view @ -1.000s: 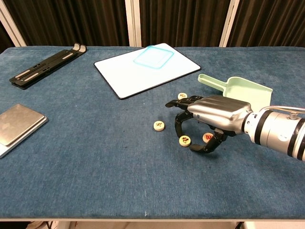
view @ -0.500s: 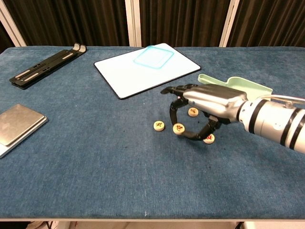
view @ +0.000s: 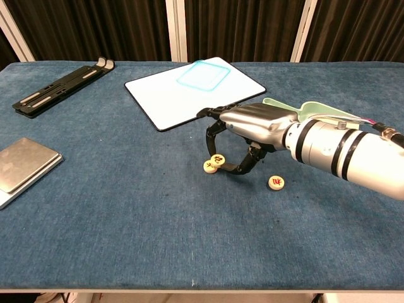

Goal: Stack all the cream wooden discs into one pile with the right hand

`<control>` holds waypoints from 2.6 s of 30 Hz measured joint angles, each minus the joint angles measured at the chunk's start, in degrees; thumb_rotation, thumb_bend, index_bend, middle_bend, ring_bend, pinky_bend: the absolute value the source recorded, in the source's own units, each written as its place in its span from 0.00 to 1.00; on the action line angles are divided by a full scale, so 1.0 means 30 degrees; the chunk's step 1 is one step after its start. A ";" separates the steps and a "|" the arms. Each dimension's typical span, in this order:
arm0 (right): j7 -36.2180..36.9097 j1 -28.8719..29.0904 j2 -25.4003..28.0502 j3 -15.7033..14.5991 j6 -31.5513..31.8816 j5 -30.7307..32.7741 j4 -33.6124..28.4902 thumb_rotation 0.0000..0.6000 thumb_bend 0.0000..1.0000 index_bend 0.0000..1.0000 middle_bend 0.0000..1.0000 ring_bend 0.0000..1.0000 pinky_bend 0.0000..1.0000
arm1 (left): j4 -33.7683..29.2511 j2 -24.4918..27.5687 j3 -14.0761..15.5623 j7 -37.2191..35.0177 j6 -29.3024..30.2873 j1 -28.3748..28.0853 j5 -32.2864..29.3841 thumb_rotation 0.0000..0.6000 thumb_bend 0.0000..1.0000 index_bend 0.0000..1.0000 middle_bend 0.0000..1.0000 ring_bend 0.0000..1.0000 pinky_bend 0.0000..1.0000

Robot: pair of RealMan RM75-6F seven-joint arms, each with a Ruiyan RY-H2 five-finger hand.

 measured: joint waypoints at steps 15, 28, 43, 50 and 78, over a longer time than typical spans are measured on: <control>0.0262 0.0528 -0.0569 -0.0153 -0.0014 0.0187 0.0686 1.00 0.55 0.47 0.03 0.00 0.00 | 0.0172 0.0011 -0.0004 -0.0151 0.0026 0.0071 -0.0055 1.00 0.07 0.27 0.21 0.12 0.01; 0.0436 0.0493 -0.0420 -0.0326 0.0481 0.0166 0.0494 1.00 0.55 0.43 0.04 0.00 0.00 | 0.0238 0.0001 -0.0048 -0.0229 0.0079 0.0077 -0.0022 1.00 0.07 0.27 0.21 0.12 0.01; -0.0539 -0.0197 0.0880 -0.0248 0.0265 0.2223 0.1096 1.00 0.47 0.45 0.03 0.00 0.00 | 0.0332 -0.0166 -0.0058 -0.0215 -0.0032 -0.0020 0.0027 1.00 0.07 0.27 0.21 0.12 0.01; -0.0367 -0.0251 0.0679 -0.0332 0.0216 0.2312 0.1672 1.00 0.47 0.46 0.03 0.00 0.00 | 0.0289 -0.0106 -0.0061 -0.0159 -0.0009 0.0019 -0.0030 1.00 0.07 0.27 0.21 0.12 0.01; 0.0659 -0.0231 0.1158 -0.0247 0.1191 0.1110 0.0707 1.00 0.47 0.56 0.07 0.00 0.01 | 0.0441 -0.0186 -0.0117 -0.0263 -0.0198 -0.0111 -0.0087 1.00 0.07 0.27 0.21 0.12 0.01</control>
